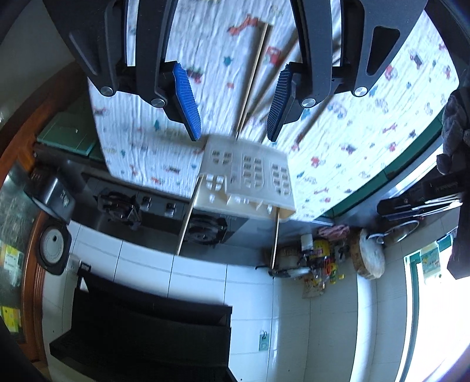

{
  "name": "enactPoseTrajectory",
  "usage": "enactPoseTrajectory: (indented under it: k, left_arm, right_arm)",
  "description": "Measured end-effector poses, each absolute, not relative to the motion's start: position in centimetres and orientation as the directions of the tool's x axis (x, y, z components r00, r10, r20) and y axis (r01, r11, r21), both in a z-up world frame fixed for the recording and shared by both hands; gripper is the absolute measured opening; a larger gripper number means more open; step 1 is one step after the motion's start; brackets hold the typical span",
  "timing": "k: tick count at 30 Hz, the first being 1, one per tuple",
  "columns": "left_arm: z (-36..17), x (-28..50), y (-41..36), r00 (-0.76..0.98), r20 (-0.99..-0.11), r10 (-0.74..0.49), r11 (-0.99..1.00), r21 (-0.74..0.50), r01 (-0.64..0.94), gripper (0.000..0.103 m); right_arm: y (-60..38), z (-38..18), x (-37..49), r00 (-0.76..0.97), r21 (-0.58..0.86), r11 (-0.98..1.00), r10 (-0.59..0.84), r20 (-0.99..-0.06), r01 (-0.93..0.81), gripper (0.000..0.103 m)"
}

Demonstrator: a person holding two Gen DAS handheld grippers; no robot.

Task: Organize utensils
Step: 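Close the left gripper on another chopstick while the right gripper grasps one too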

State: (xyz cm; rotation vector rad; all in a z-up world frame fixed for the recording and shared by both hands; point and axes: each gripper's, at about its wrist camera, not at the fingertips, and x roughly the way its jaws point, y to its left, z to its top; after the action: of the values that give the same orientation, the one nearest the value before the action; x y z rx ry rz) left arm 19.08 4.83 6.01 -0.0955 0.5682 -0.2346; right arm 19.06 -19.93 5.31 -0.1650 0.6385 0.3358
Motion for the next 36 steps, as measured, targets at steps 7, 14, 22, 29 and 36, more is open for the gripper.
enactPoseTrajectory:
  k: [7, 14, 22, 29, 36]
  left_arm:
    - [0.4, 16.4, 4.1, 0.766, -0.583, -0.271, 0.962, -0.166, 0.214, 0.051]
    - [-4.2, 14.6, 2.5, 0.686, -0.649, -0.331, 0.942, -0.188, 0.276, 0.037]
    - [-8.9, 14.0, -0.4, 0.565, -0.732, -0.379, 0.912, -0.193, 0.362, 0.017]
    - [-10.3, 14.7, -0.8, 0.539, -0.751, -0.382, 0.912, -0.211, 0.353, 0.011]
    - [-10.7, 15.2, -1.0, 0.528, -0.764, -0.372, 0.915, -0.206, 0.347, 0.010]
  right_arm:
    - [-19.5, -1.0, 16.8, 0.699, -0.014, 0.936, 0.252, -0.669, -0.351, 0.046]
    - [-18.8, -5.0, 16.1, 0.651, 0.023, 0.939, 0.254, -0.716, -0.342, 0.045]
    - [-18.7, -6.6, 16.2, 0.630, 0.038, 0.944, 0.248, -0.736, -0.328, 0.042]
    - [-19.5, -7.7, 17.0, 0.616, 0.059, 0.952, 0.240, -0.750, -0.299, 0.035]
    - [-19.5, -8.2, 17.3, 0.607, 0.069, 0.951, 0.246, -0.756, -0.300, 0.035]
